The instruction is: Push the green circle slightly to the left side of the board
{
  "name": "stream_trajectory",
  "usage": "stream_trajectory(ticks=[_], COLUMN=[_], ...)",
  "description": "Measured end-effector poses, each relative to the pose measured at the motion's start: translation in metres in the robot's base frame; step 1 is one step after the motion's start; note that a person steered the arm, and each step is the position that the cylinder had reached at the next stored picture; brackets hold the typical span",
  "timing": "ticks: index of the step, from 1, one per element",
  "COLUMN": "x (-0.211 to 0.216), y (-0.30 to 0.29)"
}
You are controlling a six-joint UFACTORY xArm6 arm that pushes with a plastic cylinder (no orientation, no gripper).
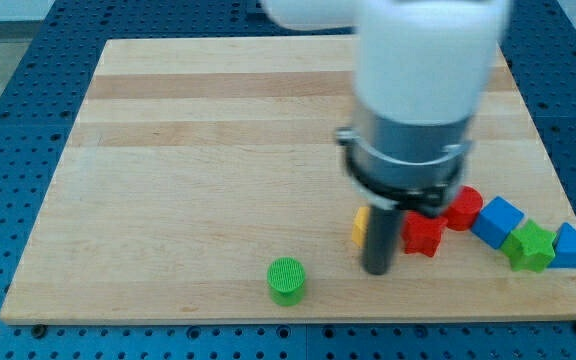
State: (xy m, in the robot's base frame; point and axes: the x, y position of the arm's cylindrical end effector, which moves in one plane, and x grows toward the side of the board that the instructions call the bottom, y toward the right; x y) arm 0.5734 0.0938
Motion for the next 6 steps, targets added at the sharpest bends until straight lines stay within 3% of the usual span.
stream_trajectory(ticks=[2,3,5,6], x=[0.044,0.045,0.032,0.031], y=[0.031,0.015,-0.088,-0.087])
